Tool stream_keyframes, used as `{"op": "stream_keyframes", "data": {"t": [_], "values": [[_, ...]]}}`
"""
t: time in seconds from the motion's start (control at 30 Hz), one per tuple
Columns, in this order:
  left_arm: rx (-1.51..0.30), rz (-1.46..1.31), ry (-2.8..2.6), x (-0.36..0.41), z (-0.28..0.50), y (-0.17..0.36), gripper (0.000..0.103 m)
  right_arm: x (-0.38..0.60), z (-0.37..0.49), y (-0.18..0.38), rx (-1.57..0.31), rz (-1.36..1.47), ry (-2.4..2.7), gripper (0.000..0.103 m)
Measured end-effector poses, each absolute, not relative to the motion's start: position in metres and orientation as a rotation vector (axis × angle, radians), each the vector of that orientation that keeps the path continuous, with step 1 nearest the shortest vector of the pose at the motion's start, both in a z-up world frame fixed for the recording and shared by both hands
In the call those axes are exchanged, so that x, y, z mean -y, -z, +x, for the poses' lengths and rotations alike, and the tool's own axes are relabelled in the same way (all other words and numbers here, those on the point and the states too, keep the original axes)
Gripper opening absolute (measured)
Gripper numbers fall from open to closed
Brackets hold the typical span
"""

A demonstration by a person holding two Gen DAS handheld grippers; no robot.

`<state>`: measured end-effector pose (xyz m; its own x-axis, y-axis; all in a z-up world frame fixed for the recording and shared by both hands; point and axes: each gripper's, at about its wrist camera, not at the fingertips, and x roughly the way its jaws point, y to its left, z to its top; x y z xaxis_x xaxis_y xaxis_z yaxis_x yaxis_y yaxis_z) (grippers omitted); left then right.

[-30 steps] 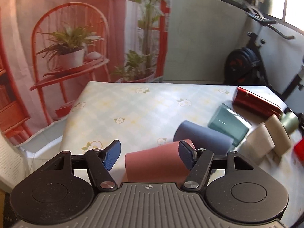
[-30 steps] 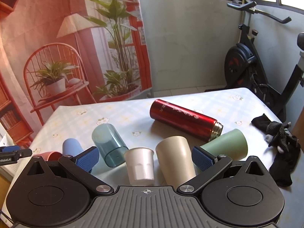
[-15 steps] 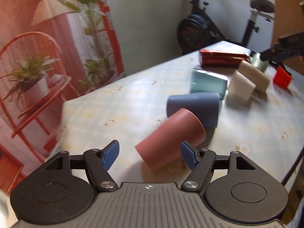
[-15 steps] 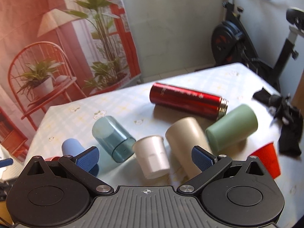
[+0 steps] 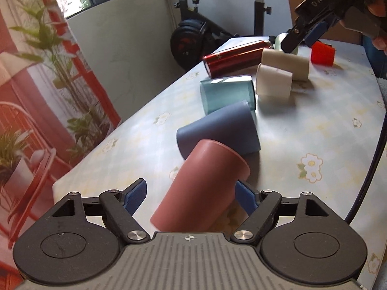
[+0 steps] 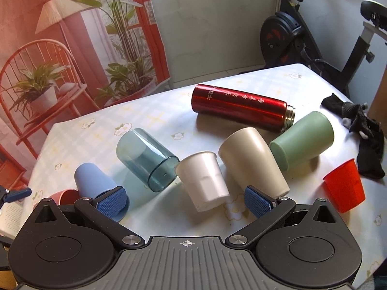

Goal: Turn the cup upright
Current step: 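Move the left gripper down onto the lying pink cup, then close the left gripper around the pink cup's body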

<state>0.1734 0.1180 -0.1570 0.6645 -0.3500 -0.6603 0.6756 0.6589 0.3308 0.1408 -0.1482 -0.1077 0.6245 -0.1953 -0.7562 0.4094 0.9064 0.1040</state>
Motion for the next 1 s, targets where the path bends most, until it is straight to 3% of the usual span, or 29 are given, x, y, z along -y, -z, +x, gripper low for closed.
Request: {"op": "stream_keyframes", "data": {"t": [0.13, 0.83, 1.0], "values": [[-0.576, 0.659, 0.669, -0.112, 0.177, 0.162, 0.085, 0.149, 0.144, 0.110, -0.838, 0.282, 0.352, 0.103], [-0.833, 0.594, 0.713, -0.106, 0.236, 0.178, 0.085, 0.162, 0.143, 0.122, -0.870, 0.334, 0.343, 0.103], [-0.868, 0.575, 0.657, -0.109, 0.239, 0.182, 0.073, 0.167, 0.140, 0.122, -0.863, 0.351, 0.344, 0.103]]}}
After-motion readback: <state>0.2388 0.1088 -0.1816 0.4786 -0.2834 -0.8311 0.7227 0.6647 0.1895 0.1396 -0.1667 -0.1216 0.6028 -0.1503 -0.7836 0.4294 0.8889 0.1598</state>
